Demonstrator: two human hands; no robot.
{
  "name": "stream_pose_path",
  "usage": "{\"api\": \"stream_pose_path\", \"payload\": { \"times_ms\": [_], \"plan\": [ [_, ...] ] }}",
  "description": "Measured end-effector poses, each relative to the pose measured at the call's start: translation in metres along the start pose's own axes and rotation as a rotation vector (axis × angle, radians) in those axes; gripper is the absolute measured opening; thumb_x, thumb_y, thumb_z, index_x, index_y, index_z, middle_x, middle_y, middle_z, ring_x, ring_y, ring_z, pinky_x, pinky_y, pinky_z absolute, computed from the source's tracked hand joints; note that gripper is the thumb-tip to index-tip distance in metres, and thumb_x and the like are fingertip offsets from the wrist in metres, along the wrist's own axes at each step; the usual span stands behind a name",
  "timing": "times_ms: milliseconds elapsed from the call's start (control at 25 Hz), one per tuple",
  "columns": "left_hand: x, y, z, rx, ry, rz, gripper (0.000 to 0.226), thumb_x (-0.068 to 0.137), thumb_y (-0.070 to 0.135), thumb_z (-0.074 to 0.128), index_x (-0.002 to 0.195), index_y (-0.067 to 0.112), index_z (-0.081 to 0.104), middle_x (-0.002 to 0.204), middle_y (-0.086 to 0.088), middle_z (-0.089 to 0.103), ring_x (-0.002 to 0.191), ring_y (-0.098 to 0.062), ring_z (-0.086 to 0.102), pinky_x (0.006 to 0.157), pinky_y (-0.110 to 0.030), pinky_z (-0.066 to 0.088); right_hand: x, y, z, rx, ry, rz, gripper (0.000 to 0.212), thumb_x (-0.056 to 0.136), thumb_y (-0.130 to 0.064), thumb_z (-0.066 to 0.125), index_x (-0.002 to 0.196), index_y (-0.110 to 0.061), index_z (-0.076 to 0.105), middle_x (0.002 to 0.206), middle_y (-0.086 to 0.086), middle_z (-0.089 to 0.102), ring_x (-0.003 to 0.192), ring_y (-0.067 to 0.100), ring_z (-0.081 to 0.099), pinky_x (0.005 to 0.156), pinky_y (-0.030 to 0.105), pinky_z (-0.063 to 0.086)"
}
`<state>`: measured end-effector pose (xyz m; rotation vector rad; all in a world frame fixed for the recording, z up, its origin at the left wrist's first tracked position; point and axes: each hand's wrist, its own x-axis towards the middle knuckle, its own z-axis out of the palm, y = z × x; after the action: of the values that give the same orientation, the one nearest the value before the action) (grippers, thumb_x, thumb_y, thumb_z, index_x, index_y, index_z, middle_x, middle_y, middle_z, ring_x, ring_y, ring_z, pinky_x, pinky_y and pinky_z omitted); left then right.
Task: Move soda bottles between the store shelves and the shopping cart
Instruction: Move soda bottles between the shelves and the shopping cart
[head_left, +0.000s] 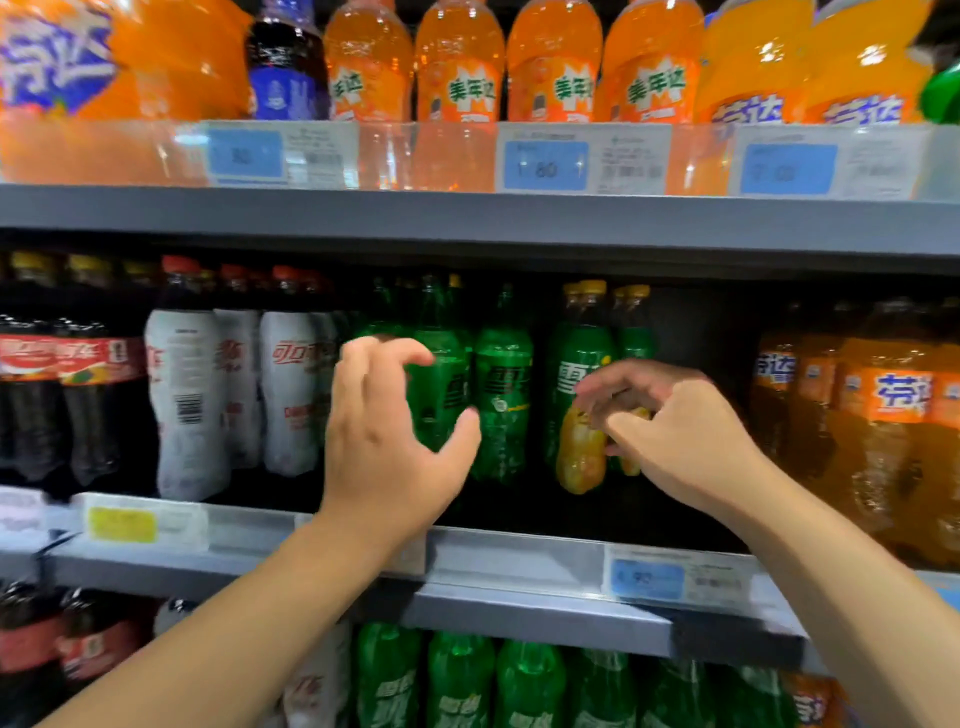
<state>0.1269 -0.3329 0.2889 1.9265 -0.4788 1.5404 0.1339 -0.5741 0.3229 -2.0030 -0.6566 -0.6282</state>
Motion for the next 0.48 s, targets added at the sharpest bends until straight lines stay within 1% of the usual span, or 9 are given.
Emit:
{"api": "stream_pose_path", "payload": {
  "times_ms": [80,120,160,200,280,360,400,440,480],
  "plan": [
    [0.002,-0.027,-0.016,0.002,-0.165,-0.266,0.067,0.069,0.052,0.072,0.123,0.031,0.04,0.116,0.003,0.04,0.104,-0.019,0.05,0.09,-0.036,0.044,-0.001,-0.013,0.025,0.009,-0.004,-0.001,0.026,0.088,-0.01,0.069,0.1,-0.033,0.072,0.097,-0.014,0.076,0.091,0.006,0.072,0.077,0.032,0.063],
    [0.004,-0.041,-0.022,-0.023,-0.264,-0.34,0.072,0.068,0.056,0.075,0.127,0.037,0.038,0.118,0.004,0.044,0.108,-0.019,0.053,0.093,-0.04,0.048,0.0,-0.018,0.04,0.005,-0.019,-0.002,0.025,0.089,-0.016,0.071,0.105,-0.035,0.07,0.101,-0.017,0.074,0.093,0.001,0.071,0.079,0.029,0.061],
    [0.007,-0.053,-0.026,-0.081,-0.348,-0.363,0.073,0.068,0.055,0.079,0.127,0.043,0.038,0.12,0.008,0.049,0.109,-0.017,0.057,0.093,-0.044,0.052,0.002,-0.022,0.054,-0.019,-0.04,-0.008,0.028,0.089,-0.021,0.073,0.11,-0.038,0.066,0.108,-0.02,0.071,0.095,-0.003,0.069,0.082,0.026,0.058],
    [0.009,-0.061,-0.028,-0.169,-0.408,-0.36,0.07,0.07,0.05,0.082,0.125,0.052,0.038,0.12,0.015,0.053,0.107,-0.013,0.061,0.091,-0.046,0.055,0.004,-0.023,0.066,-0.041,-0.063,-0.009,0.033,0.088,-0.025,0.075,0.113,-0.042,0.061,0.115,-0.022,0.067,0.097,-0.005,0.068,0.085,0.024,0.056],
    [0.014,-0.074,-0.032,-0.31,-0.484,-0.318,0.07,0.068,0.044,0.084,0.118,0.065,0.039,0.118,0.026,0.056,0.1,-0.006,0.067,0.087,-0.043,0.059,0.009,-0.026,0.091,-0.006,-0.068,0.026,0.043,0.086,-0.026,0.079,0.113,-0.049,0.054,0.121,-0.024,0.061,0.099,-0.002,0.069,0.087,0.025,0.055],
    [0.017,-0.083,-0.032,-0.36,-0.555,-0.282,0.068,0.062,0.051,0.08,0.116,0.066,0.041,0.118,0.033,0.056,0.094,-0.003,0.07,0.085,-0.037,0.061,0.014,-0.027,0.109,0.064,-0.007,0.083,0.049,0.083,-0.021,0.083,0.106,-0.051,0.052,0.116,-0.024,0.058,0.096,0.003,0.07,0.083,0.026,0.057],
    [0.018,-0.087,-0.032,-0.367,-0.598,-0.263,0.067,0.061,0.052,0.079,0.116,0.065,0.042,0.119,0.034,0.056,0.092,-0.002,0.071,0.084,-0.036,0.061,0.016,-0.028,0.116,0.083,0.039,0.105,0.05,0.081,-0.018,0.085,0.102,-0.049,0.052,0.112,-0.023,0.059,0.093,0.005,0.07,0.08,0.028,0.058],
    [0.018,-0.091,-0.03,-0.373,-0.632,-0.247,0.067,0.063,0.049,0.081,0.117,0.063,0.043,0.12,0.033,0.057,0.09,-0.003,0.072,0.084,-0.038,0.061,0.019,-0.027,0.122,0.092,0.08,0.124,0.05,0.079,-0.015,0.086,0.099,-0.046,0.053,0.11,-0.022,0.06,0.09,0.007,0.069,0.078,0.031,0.059],
    [0.019,-0.095,-0.028,-0.387,-0.649,-0.236,0.067,0.067,0.041,0.084,0.117,0.062,0.044,0.121,0.031,0.058,0.088,-0.005,0.073,0.084,-0.04,0.061,0.022,-0.028,0.126,0.098,0.111,0.141,0.05,0.078,-0.012,0.087,0.097,-0.043,0.053,0.108,-0.019,0.06,0.089,0.011,0.069,0.077,0.037,0.06]
  ]
}}
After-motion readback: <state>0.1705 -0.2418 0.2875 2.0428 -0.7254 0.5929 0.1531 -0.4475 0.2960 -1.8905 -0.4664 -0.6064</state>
